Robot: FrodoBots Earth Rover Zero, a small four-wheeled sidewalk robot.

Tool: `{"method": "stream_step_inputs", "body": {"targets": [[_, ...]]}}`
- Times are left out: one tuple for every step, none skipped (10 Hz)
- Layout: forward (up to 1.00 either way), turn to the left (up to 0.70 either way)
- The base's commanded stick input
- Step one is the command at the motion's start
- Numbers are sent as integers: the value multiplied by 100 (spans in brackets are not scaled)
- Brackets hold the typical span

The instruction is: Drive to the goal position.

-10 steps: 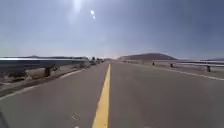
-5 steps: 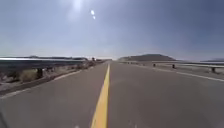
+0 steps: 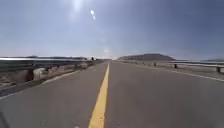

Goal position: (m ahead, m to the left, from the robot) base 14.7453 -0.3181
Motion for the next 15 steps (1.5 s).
{"method": "stream_step_inputs", "body": {"targets": [[85, 0], [85, 0], [85, 0], [85, 0], [85, 0], [85, 0], [85, 0], [85, 0], [85, 0], [85, 0], [85, 0], [85, 0], [85, 0], [85, 0], [85, 0]]}}
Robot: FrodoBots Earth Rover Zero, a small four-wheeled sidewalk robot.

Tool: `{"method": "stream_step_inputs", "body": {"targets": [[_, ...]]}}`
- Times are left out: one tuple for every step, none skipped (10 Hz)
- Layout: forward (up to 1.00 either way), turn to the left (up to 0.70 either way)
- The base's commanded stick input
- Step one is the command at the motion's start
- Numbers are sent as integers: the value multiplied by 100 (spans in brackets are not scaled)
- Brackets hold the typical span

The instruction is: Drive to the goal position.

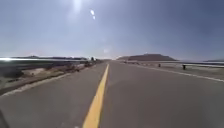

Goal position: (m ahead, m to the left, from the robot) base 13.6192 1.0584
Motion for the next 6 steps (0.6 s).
{"method": "stream_step_inputs", "body": {"targets": [[85, 0], [85, 0], [85, 0], [85, 34], [85, 34], [85, 34]]}}
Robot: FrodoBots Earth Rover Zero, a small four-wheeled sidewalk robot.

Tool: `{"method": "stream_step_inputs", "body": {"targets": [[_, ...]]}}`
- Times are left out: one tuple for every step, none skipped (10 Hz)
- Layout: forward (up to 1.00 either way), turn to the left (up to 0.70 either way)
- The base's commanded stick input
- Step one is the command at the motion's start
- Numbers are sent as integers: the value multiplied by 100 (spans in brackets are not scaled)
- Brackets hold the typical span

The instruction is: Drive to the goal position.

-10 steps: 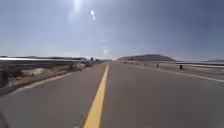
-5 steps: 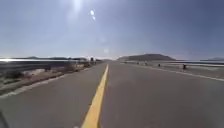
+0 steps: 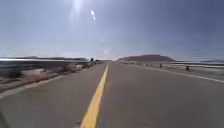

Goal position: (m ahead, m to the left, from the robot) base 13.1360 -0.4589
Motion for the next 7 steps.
{"method": "stream_step_inputs", "body": {"targets": [[85, 17], [85, 0], [85, 0], [85, 0], [85, 0], [85, 0], [85, 0]]}}
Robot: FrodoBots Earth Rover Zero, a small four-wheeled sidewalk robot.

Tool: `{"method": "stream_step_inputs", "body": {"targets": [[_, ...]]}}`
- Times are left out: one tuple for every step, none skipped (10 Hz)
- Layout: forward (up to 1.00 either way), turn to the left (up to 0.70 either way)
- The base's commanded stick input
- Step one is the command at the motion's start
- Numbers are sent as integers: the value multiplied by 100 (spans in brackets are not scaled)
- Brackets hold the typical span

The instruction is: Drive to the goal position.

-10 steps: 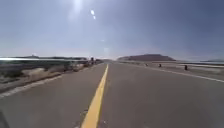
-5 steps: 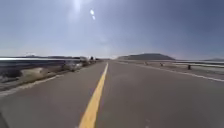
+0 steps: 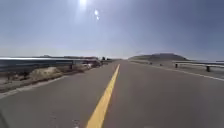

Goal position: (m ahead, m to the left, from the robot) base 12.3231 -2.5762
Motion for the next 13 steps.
{"method": "stream_step_inputs", "body": {"targets": [[85, 0], [85, 0], [85, 0], [85, 0], [85, 0], [85, 0], [85, 0], [85, 0], [85, 0], [85, 0], [85, 0], [85, 0], [85, 0]]}}
